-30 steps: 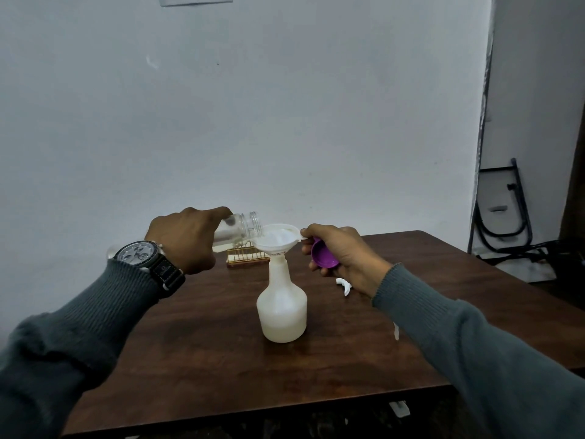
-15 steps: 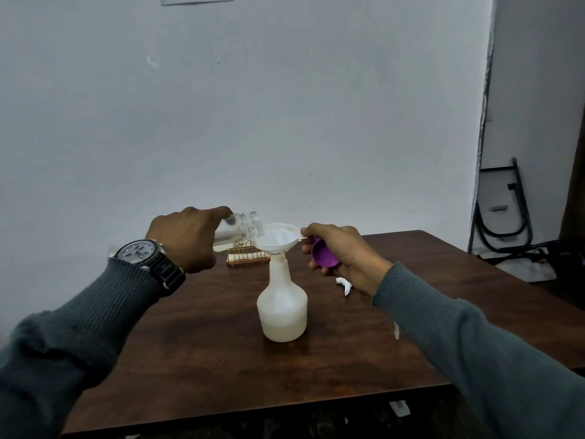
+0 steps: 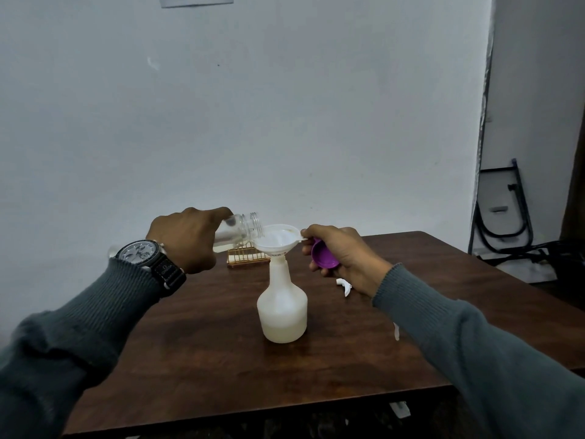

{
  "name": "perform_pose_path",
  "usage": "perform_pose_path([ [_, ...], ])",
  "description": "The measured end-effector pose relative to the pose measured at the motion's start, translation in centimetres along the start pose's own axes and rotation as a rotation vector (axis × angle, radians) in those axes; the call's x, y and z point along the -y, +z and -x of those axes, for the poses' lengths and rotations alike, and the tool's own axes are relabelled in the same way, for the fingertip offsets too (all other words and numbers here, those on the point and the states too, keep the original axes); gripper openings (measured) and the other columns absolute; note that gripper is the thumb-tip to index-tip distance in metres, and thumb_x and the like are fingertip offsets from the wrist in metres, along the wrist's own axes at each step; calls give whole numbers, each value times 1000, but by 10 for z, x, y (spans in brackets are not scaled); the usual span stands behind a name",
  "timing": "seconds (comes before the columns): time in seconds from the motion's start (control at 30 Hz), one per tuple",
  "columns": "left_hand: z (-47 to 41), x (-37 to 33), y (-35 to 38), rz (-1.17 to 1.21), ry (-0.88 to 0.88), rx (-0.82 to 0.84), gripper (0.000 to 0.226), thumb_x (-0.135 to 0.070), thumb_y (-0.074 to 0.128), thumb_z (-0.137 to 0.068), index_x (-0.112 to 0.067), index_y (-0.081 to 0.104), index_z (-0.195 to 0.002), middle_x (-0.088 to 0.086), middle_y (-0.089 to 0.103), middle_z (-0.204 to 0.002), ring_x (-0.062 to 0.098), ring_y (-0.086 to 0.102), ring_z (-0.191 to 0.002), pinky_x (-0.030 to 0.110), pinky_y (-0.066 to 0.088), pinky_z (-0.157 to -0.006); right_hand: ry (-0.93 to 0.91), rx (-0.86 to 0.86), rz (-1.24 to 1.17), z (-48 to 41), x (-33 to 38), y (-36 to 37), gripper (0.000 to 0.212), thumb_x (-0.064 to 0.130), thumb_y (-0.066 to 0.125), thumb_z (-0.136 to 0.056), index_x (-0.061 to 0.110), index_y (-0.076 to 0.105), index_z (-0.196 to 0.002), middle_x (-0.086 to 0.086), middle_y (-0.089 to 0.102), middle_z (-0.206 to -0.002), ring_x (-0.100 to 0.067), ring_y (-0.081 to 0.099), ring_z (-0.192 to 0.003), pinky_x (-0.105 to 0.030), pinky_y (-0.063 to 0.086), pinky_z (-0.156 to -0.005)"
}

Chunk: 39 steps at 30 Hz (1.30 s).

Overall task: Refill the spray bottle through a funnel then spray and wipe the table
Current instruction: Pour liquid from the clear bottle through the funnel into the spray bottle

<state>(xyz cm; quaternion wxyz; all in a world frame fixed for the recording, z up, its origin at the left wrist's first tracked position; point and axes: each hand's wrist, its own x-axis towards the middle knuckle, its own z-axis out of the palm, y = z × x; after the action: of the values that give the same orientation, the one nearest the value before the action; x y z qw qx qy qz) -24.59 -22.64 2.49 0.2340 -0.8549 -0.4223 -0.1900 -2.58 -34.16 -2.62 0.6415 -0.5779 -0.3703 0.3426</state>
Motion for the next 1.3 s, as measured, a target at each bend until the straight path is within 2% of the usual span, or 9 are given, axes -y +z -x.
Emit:
perform_pose_path([
  [0.53,0,1,0,-9,-1,12,66,-19,65,-80,-48,43,-135,-9,59,-88,16,61,-75,23,36,-52,6,-1,-5,0,0,0,17,22,73,-88,6,71,-90,-5,72,-69,-22,58,-48,-23,41,-43],
  [0.83,0,1,0,-6,-2,16,67,-20,65,-79,-49,43,-135,-7,63,-93,18,64,-79,25,41,-55,-2,3,10,0,1,1,16,23,72,-88,8,71,-88,-2,71,-67,-21,58,-48,-23,40,-44],
  [1.3,0,-1,-2,-12,0,16,67,-19,64,-79,-47,43,-136,-9,62,-91,18,62,-78,24,35,-52,-2,-1,14,-1,0,0,18,24,73,-88,6,72,-89,-4,72,-70,-22,59,-49,-24,41,-44],
])
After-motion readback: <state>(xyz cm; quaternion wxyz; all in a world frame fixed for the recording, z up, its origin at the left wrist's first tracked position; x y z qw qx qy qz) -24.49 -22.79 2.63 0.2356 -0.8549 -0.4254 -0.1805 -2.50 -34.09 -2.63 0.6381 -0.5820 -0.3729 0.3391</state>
